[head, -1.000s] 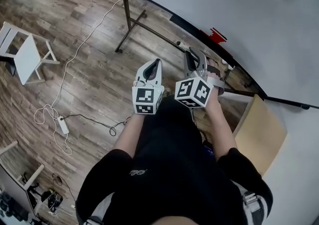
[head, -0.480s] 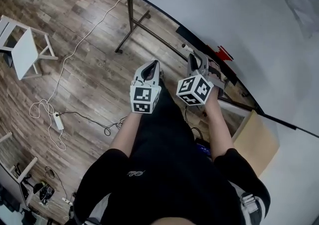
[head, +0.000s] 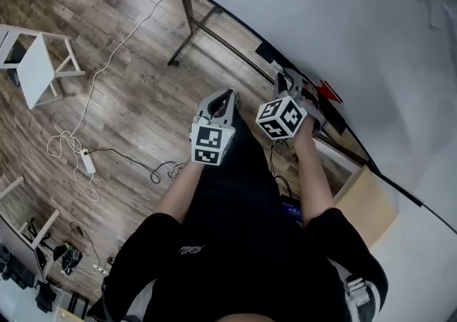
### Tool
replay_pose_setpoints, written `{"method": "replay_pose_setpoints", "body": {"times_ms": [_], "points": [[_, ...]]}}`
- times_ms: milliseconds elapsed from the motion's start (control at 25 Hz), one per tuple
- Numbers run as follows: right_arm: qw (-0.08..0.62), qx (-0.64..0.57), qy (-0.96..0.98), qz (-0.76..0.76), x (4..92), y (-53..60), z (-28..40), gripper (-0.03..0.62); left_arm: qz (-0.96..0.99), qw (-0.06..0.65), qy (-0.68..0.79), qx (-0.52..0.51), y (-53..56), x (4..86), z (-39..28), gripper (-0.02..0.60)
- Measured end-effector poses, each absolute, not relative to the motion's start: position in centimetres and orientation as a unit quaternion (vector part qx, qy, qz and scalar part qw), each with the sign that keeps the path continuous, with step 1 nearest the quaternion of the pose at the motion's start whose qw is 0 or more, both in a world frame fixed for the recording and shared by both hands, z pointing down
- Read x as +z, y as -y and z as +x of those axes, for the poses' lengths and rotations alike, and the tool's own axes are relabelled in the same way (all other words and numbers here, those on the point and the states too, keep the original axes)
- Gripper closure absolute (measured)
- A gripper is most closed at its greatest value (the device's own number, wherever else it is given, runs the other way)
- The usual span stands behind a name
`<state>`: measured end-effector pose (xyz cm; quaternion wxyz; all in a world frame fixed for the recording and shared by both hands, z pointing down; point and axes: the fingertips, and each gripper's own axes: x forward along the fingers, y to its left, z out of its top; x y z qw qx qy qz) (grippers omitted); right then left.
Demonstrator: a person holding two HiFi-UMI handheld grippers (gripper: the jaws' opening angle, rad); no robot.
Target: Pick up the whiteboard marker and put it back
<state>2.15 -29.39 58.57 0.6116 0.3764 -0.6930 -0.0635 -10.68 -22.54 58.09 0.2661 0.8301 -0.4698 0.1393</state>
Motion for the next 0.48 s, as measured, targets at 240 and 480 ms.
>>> {"method": "replay_pose_setpoints", "body": {"times_ms": [240,480], "points": [[0.625,-0.049,0.691,0.36,60.9,30.7,1.7,0.542,0.824,0.27,0.475,0.148,24.1,58.6,-11.3,0.575],[0.637,-0.051,0.685,0.349,62.1,31.2,1.8,0.542,0.817,0.28,0.482,0.148,24.5,59.5,-11.2,0.576]]}}
